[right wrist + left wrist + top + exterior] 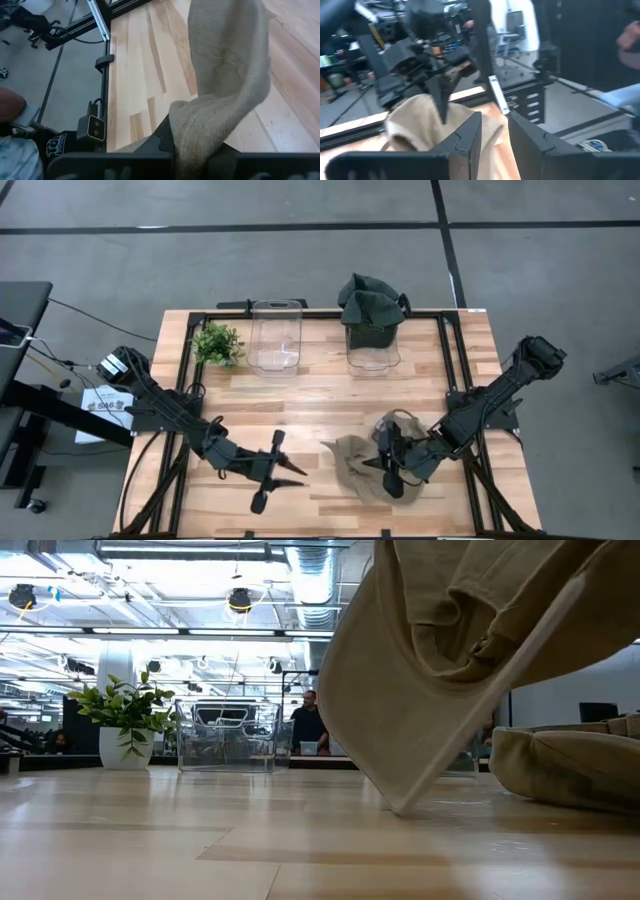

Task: Pick & Place hat
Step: Put the left brown cap into the left transparent bin

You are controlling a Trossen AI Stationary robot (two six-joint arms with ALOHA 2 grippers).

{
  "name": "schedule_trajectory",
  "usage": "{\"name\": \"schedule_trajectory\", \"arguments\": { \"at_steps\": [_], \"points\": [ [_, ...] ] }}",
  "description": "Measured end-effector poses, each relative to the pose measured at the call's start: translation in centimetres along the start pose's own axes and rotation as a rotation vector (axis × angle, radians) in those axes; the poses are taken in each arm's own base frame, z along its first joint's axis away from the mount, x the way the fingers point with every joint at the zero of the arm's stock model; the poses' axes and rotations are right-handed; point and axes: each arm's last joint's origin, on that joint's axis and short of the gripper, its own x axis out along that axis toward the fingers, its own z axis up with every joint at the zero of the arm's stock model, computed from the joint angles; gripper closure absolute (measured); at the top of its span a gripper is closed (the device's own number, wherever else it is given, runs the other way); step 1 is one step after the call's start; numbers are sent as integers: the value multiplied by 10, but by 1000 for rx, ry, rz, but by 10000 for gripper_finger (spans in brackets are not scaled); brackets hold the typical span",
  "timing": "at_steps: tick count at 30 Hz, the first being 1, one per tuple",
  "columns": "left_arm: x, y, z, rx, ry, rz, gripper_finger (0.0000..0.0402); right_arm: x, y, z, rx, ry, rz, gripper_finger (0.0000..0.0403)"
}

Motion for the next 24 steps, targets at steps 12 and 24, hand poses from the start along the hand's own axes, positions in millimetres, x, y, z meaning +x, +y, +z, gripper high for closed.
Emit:
{"name": "schedule_trajectory", "arguments": {
  "at_steps": [12, 24],
  "points": [
    [10, 25, -10, -100, 53, 13, 308, -1, 1, -1, -18, 3, 6, 403],
    [15, 34, -18, -112, 74, 5, 290, -5, 8, -8, -54, 19, 31, 403]
  ]
}}
